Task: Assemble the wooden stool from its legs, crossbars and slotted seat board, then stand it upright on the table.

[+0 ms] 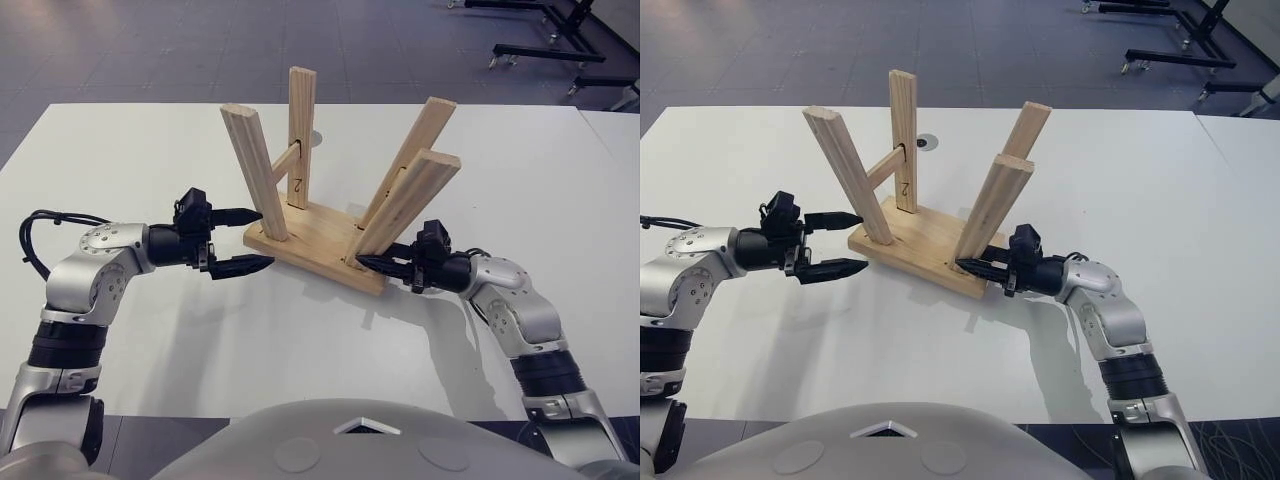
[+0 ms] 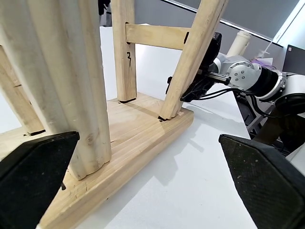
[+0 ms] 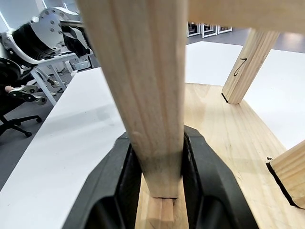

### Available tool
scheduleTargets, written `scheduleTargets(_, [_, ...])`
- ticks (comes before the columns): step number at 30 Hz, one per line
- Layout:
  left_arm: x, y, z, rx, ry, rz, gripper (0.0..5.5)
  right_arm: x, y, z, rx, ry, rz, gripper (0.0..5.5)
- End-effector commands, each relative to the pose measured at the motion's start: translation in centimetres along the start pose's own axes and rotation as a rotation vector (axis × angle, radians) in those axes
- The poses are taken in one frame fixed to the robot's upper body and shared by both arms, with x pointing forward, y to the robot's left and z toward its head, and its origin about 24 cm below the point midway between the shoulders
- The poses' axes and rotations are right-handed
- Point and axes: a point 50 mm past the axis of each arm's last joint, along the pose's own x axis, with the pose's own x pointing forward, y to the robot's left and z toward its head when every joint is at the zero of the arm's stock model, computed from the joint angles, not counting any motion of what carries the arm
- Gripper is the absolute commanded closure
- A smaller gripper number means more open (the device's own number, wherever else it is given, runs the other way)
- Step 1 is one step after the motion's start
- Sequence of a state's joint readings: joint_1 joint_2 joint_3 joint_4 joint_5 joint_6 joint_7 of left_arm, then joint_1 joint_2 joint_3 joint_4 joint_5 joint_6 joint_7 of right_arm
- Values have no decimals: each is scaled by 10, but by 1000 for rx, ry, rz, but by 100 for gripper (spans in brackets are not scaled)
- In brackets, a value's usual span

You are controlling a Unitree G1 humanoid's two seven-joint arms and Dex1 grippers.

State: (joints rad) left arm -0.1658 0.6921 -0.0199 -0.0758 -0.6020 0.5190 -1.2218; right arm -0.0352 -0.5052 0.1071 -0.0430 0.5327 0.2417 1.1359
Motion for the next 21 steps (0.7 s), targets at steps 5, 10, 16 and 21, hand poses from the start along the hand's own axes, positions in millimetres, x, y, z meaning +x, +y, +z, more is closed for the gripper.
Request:
scheduleTargets(5, [-32,-4,13,39,-65,96,10,-17,-4,4,20,16,149,448])
scheduleTargets(10, [-25,-5,8,17,-41,73,10,-12,-4,8,20,3,173,448])
scheduleTargets(16, [-3,-11,-8,-39,25,-1,10,-4,-2,18,11,-6,191,448])
scheduleTargets(21, [3,-9,-6,-82,-75,11,75,-2,4,23,18,-16,216,448])
